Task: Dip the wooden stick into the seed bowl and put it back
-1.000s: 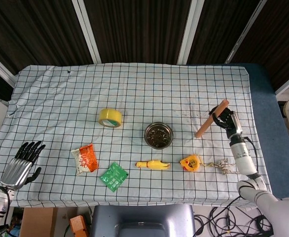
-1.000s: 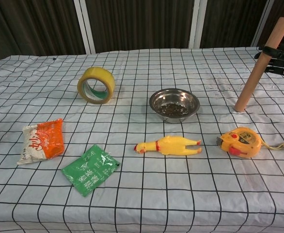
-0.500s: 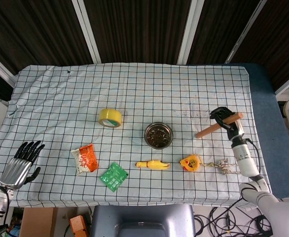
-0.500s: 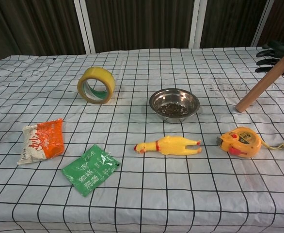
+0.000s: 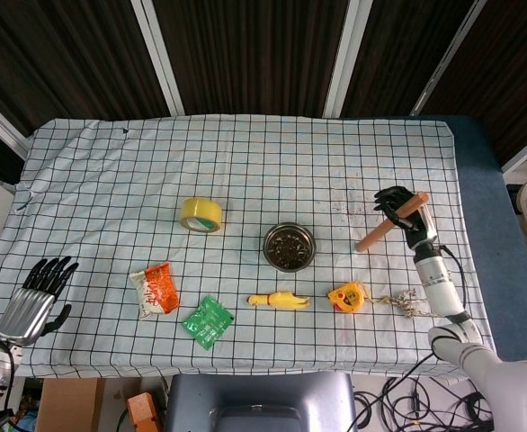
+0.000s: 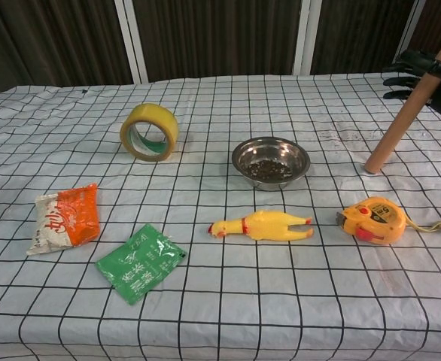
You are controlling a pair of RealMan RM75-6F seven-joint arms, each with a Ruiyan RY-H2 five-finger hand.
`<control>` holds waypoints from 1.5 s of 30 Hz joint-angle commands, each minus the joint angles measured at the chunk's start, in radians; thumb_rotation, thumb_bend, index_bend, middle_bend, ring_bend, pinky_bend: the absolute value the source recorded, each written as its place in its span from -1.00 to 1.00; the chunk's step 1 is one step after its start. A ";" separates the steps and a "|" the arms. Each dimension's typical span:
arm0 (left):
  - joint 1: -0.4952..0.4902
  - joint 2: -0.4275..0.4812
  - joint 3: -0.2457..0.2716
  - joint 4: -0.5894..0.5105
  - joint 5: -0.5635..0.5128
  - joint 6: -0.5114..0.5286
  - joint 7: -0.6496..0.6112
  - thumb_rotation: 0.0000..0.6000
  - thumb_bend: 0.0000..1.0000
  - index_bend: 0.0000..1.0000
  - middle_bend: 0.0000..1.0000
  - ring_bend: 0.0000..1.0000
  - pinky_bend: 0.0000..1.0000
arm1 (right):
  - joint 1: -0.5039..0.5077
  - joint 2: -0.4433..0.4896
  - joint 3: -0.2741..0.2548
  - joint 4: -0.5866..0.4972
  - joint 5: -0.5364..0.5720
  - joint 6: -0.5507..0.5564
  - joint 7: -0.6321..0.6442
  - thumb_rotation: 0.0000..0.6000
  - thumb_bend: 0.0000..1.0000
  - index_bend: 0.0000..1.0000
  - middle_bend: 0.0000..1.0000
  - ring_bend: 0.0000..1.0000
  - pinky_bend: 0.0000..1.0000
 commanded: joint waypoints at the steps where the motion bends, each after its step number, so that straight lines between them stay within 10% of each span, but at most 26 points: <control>1: 0.001 -0.002 -0.001 0.005 -0.001 0.002 -0.004 1.00 -0.15 -1.00 -1.00 -1.00 -0.90 | 0.023 -0.016 0.032 -0.011 0.033 -0.012 -0.035 1.00 -0.56 0.53 0.08 0.10 0.27; 10: 0.007 -0.004 -0.003 0.022 -0.003 0.010 -0.014 1.00 -0.16 -1.00 -1.00 -1.00 -0.90 | 0.040 -0.031 0.075 -0.042 0.083 -0.037 -0.104 1.00 -0.49 0.88 0.38 0.43 0.61; 21: 0.012 -0.007 -0.005 0.039 -0.006 0.012 -0.025 1.00 -0.15 -1.00 -1.00 -1.00 -0.90 | 0.069 -0.050 0.088 -0.106 0.042 0.083 -0.164 1.00 0.36 1.00 0.88 0.96 1.00; 34: 0.017 -0.004 -0.010 0.053 -0.010 0.021 -0.039 1.00 -0.16 -1.00 -1.00 -1.00 -0.90 | 0.152 -0.071 0.079 -0.361 -0.042 0.210 -0.445 1.00 0.40 1.00 0.91 0.98 1.00; 45: 0.029 0.007 -0.012 0.057 -0.013 0.036 -0.055 1.00 -0.16 -1.00 -1.00 -1.00 -0.90 | 0.249 -0.165 0.094 -0.323 -0.030 0.151 -0.625 1.00 0.40 1.00 0.91 0.98 1.00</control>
